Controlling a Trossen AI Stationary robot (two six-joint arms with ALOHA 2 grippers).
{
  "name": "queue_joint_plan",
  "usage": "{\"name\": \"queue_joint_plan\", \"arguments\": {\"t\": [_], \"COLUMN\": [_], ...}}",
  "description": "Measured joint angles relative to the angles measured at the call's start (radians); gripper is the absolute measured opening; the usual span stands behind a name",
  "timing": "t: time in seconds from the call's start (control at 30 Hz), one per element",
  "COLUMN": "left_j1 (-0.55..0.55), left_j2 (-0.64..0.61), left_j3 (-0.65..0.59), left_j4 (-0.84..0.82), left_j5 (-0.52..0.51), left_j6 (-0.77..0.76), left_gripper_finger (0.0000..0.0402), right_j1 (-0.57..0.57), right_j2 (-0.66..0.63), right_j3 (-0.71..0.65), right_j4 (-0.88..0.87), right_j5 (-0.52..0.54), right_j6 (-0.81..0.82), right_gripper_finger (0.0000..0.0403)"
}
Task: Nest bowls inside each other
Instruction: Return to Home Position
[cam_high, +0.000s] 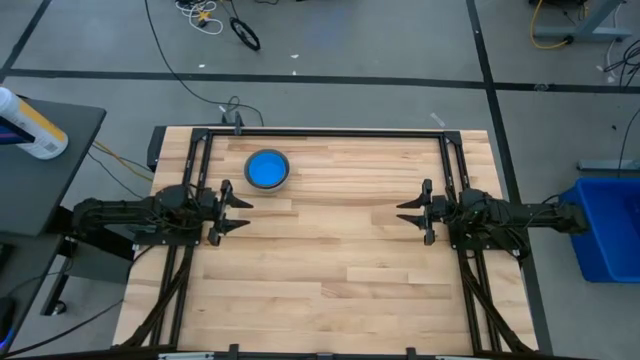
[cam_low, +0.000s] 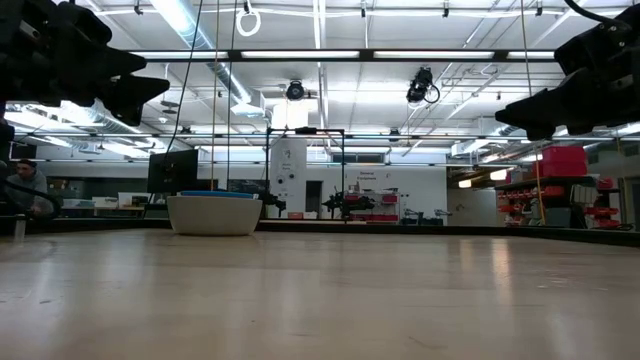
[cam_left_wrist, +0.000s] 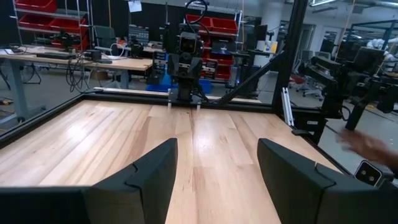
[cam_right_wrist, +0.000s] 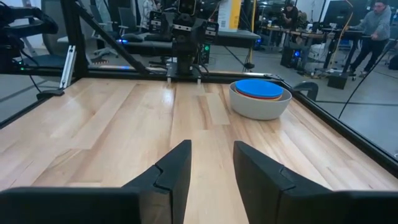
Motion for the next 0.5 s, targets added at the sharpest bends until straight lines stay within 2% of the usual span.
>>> {"name": "queue_joint_plan", "arguments": {"t": [0.5], "left_j1": [0.0], "left_j2": [0.0], "left_j3": [0.0], "left_j4": [0.001], "left_j5": [-0.002], "left_j6": [0.0], "left_gripper_finger": [0.0231], "right_j1": [0.0], "right_j2": [0.0], "right_j3": [0.0], "right_j4": [0.0], "right_j5": [-0.001], "right_j6": [0.0], "right_gripper_finger": [0.0127]}}
